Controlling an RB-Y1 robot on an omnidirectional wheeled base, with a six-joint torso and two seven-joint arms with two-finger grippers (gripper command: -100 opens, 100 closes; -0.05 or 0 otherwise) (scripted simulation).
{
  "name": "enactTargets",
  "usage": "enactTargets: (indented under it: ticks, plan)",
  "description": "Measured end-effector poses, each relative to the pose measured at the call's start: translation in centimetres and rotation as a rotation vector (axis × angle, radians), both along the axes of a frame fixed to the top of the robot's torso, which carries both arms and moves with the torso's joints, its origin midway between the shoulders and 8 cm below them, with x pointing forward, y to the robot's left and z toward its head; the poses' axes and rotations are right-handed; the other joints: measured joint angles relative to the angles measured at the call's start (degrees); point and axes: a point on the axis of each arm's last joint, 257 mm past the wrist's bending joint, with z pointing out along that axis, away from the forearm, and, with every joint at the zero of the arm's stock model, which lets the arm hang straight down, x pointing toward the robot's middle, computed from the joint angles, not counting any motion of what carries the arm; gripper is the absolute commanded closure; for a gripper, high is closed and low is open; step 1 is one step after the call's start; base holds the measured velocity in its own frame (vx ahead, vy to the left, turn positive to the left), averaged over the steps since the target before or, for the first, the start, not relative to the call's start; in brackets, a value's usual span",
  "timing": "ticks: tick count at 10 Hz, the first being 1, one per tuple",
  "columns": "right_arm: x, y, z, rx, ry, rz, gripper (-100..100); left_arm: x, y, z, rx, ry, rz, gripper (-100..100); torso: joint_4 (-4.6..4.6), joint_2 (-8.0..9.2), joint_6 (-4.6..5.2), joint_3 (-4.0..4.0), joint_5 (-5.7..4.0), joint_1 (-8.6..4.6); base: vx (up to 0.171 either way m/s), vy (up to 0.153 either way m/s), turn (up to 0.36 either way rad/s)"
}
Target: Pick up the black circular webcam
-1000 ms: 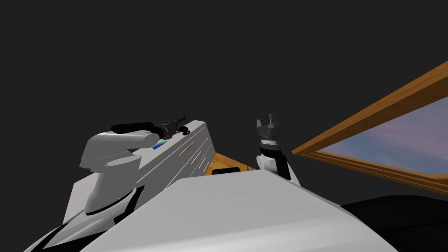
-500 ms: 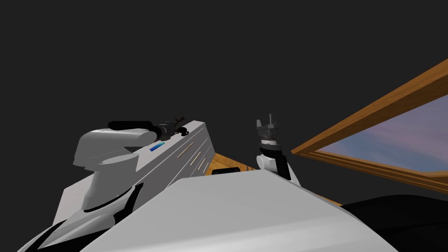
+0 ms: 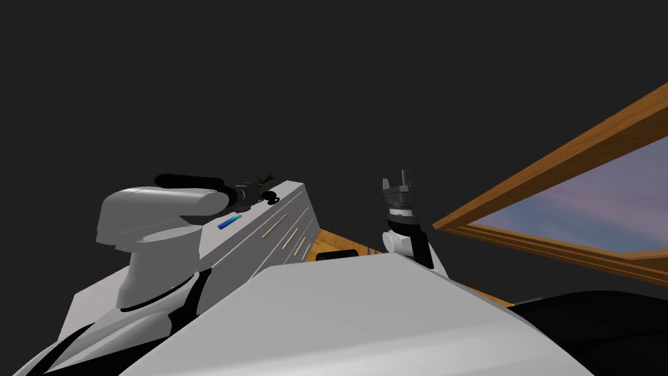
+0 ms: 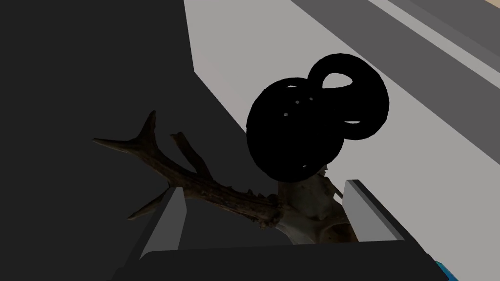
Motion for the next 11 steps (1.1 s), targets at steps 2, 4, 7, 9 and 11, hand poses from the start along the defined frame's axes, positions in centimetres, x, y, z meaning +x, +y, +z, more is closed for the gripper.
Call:
enactTargets:
  ticks: [2, 4, 7, 9, 11]
  plan:
    - [0.0, 0.0, 0.0, 0.0, 0.0, 0.0, 0, -0.7, 0.4, 0.0, -0.004, 0.04, 0.007, -100, 0.0, -0.02, -0.01, -0.01, 0.0, 0.0, 0.018, -0.001, -0.007]
    - [0.0, 0.0, 0.0, 0.0, 0.0, 0.0, 0, -1.2, 0.6, -0.2, -0.006, 0.074, 0.014, -100, 0.0, 0.0, 0.01, 0.0, -0.01, -0.01, 0.017, -0.002, -0.044]
    - [0.0, 0.0, 0.0, 0.0, 0.0, 0.0, 0, -2.1, 0.9, -0.5, -0.01, 0.135, 0.027, -100, -0.01, -0.02, -0.01, -0.01, 0.0, 0.0, 0.022, -0.002, -0.038]
    - [0.0, 0.0, 0.0, 0.0, 0.0, 0.0, 0, -3.0, 1.1, -0.7, -0.013, 0.176, 0.035, -100, 0.0, -0.01, -0.01, -0.01, 0.0, 0.0, 0.022, -0.002, -0.028]
    - [0.0, 0.0, 0.0, 0.0, 0.0, 0.0, 0, -3.7, 1.3, -0.9, -0.016, 0.215, 0.044, -100, 0.0, 0.0, -0.01, -0.01, 0.0, 0.0, 0.017, -0.002, -0.032]
